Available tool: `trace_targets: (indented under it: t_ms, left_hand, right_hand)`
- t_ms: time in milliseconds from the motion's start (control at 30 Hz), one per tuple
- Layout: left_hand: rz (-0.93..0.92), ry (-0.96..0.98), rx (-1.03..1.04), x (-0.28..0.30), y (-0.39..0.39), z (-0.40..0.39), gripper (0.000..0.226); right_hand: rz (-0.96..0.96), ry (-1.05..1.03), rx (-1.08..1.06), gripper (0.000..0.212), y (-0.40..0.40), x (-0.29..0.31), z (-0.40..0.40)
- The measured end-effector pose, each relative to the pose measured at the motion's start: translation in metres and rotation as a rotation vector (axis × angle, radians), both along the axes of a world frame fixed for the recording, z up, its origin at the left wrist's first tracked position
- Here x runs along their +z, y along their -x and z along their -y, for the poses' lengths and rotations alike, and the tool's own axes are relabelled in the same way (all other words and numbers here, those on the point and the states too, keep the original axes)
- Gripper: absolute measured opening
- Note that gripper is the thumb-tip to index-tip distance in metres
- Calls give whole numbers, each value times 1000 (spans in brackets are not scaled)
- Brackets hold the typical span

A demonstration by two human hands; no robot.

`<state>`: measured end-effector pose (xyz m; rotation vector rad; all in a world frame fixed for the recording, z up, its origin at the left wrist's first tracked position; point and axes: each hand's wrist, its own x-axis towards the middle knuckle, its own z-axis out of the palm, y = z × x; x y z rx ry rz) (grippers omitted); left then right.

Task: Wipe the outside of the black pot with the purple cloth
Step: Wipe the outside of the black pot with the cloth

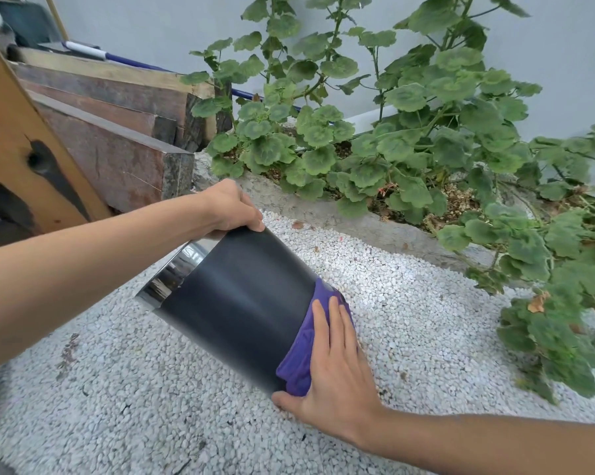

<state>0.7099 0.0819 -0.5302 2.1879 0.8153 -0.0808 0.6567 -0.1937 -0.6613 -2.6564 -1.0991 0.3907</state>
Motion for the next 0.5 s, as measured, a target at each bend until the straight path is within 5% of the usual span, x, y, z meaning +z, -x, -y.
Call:
trace_targets:
  t_ms: [267, 500]
  left_hand:
    - [155, -214, 80, 13, -6, -3, 20]
    - [188, -53, -305, 24, 32, -33, 10]
  right_hand:
    - [-91, -104, -91, 151, -24, 8, -7]
    - [-98, -130, -113, 154, -55, 23, -25]
